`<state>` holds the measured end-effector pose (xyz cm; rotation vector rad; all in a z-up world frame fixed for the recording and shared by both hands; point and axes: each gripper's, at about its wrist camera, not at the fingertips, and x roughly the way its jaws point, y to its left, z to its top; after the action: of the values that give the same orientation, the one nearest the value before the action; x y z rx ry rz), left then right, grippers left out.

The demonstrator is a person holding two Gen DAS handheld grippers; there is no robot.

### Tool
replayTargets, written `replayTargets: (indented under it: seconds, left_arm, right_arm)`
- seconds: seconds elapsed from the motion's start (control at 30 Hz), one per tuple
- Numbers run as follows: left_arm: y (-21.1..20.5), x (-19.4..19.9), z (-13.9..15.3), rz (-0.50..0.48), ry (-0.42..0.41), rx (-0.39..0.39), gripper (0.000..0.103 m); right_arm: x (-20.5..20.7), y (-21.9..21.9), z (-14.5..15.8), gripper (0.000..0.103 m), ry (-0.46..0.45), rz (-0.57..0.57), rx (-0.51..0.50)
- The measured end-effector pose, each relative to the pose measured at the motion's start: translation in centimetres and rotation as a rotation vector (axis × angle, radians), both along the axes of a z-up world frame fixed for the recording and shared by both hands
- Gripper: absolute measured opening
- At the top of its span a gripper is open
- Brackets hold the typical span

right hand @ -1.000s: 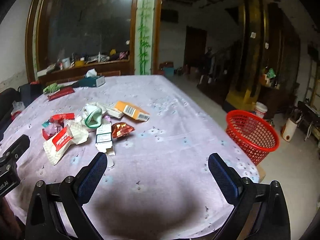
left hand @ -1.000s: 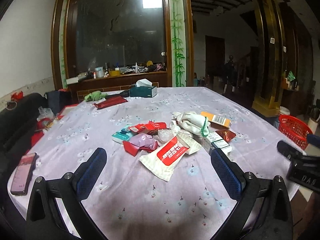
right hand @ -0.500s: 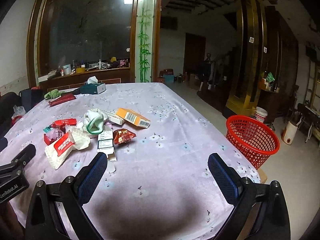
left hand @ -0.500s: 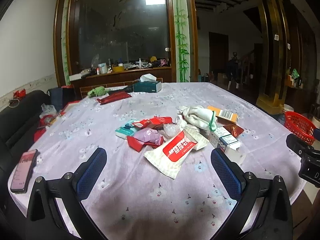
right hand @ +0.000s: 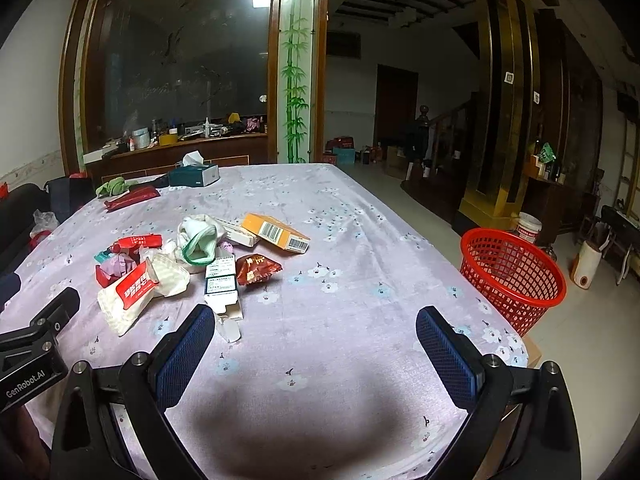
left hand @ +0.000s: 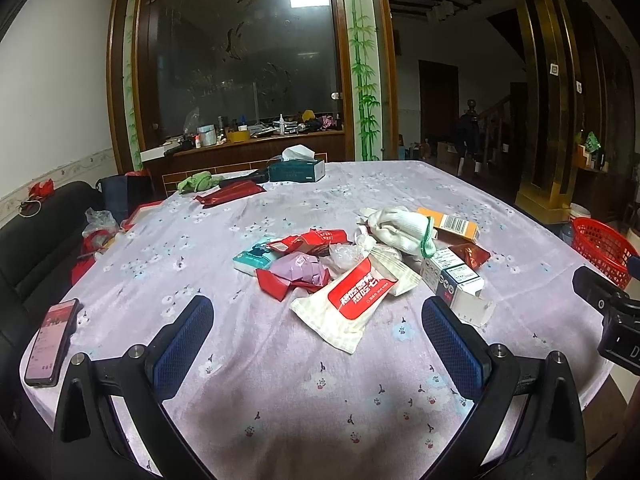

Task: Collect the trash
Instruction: 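Move both tools toward the trash pile on the table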

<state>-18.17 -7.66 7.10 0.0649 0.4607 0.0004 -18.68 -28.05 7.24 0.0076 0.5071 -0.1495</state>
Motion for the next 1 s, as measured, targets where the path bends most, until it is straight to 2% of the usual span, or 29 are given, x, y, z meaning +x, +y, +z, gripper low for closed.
replayTargets:
  seconds: [0.73, 1.0]
  left_arm:
    - [0.3, 0.5, -0.6, 0.005, 0.034, -0.022, 0.103]
    - [-0.3, 1.4, -0.9, -0.021, 0.058, -0.030, 0.103]
  right_arm:
    - [0.4, -0.2, -0.7, 0.102, 0.029, -0.011, 0.012]
    - [0.4, -0.2, -0.9, 0.102, 0.031, -0.020, 0.014]
